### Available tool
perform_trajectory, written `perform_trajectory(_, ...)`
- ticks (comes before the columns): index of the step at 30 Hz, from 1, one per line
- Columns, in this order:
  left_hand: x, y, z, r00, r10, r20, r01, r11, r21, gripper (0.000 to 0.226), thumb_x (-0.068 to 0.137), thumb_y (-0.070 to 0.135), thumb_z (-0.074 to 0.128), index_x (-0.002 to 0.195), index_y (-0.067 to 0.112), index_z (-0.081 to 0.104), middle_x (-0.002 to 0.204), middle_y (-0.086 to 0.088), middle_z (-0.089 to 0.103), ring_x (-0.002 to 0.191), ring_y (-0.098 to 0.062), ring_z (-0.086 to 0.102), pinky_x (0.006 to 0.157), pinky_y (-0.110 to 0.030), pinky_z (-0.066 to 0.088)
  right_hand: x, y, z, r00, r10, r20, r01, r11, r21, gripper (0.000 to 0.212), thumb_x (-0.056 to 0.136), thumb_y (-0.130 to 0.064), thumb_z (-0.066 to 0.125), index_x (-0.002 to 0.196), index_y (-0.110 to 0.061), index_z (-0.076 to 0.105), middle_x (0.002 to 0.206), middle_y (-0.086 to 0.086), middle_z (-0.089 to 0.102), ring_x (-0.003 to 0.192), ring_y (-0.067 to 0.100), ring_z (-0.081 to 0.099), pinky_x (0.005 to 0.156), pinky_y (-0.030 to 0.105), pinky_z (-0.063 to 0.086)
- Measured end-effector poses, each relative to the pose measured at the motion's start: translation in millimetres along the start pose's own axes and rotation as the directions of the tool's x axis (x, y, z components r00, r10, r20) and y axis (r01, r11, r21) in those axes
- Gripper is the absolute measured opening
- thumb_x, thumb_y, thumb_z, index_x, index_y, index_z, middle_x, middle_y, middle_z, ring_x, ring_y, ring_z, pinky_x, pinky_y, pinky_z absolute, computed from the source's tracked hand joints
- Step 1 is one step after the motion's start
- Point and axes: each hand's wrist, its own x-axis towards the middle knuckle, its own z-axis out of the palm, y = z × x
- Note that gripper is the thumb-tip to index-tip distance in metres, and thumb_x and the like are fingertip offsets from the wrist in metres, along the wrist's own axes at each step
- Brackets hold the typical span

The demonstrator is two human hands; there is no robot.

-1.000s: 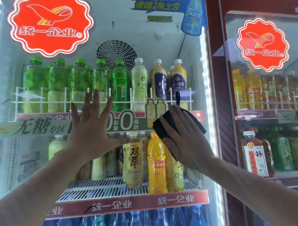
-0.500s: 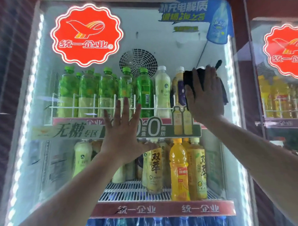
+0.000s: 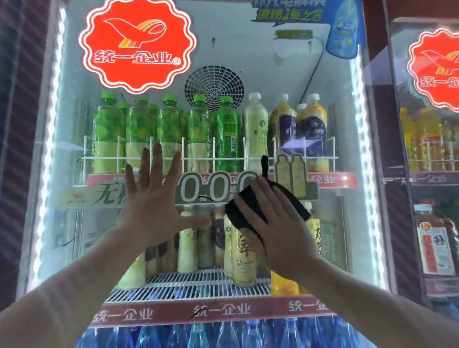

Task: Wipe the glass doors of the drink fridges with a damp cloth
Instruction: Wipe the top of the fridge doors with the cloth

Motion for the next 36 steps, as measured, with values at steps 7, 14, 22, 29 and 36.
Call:
perform_trajectory(7,0,-4,5,1.000,0.018,0.001,-0.018,1.000,-0.008,0.135,0.048,0.100,0.019,0.146,0.027,-0.038,0.147,-0.007,-0.052,0.139,-0.029,-0.042,0.118,-0.058,-0.014,35,52,-16,0.958,-0.252,0.134,0.264,0.961,-0.086,0.058,0.106,-0.050,0.024,0.159,-0.030,0.014,0.165,0.015,0.003,0.154,0.028,-0.001,0.125,0.043,-0.002)
perform_trajectory(14,-2,-7,5,1.000,0.029,-0.010,-0.030,1.000,-0.010,0.133,0.054,0.099,0.024,0.146,0.026,-0.039,0.147,-0.007,-0.052,0.138,-0.027,-0.044,0.118,-0.058,-0.014,122,72,-25,0.940,0.342,-0.018,-0.341,0.940,0.024,0.063,0.103,-0.052,0.013,0.158,-0.021,0.018,0.163,0.025,0.009,0.153,0.038,0.007,0.125,0.046,0.006)
perform_trajectory(22,-8,-26,-4,0.993,0.108,0.053,-0.112,0.991,0.078,0.130,0.070,0.090,0.043,0.147,0.022,-0.036,0.148,-0.007,-0.050,0.139,-0.029,-0.042,0.119,-0.053,-0.017,116,-9,-9,0.828,0.555,-0.083,-0.548,0.831,0.095,0.059,0.105,-0.048,0.018,0.159,-0.022,0.016,0.163,0.025,0.009,0.153,0.038,0.006,0.124,0.043,0.001)
perform_trajectory(29,-26,-51,4,0.999,0.032,0.029,-0.034,0.996,0.082,0.134,0.059,0.096,0.032,0.145,0.022,-0.039,0.145,-0.013,-0.053,0.139,-0.033,-0.042,0.119,-0.052,-0.016,75,-95,0,0.942,0.335,-0.008,-0.333,0.939,0.082,0.058,0.107,-0.047,0.017,0.159,-0.023,0.015,0.165,0.020,0.007,0.154,0.034,0.002,0.125,0.043,0.001)
perform_trajectory(36,-26,-56,10,0.998,0.058,-0.009,-0.057,0.996,0.063,0.133,0.063,0.093,0.038,0.149,0.022,-0.033,0.150,-0.013,-0.047,0.141,-0.033,-0.039,0.120,-0.053,-0.013,52,-76,5,0.995,-0.059,0.085,0.057,0.998,0.032,0.053,0.109,-0.045,0.020,0.159,-0.028,0.014,0.166,0.015,0.002,0.154,0.028,-0.003,0.125,0.046,0.009)
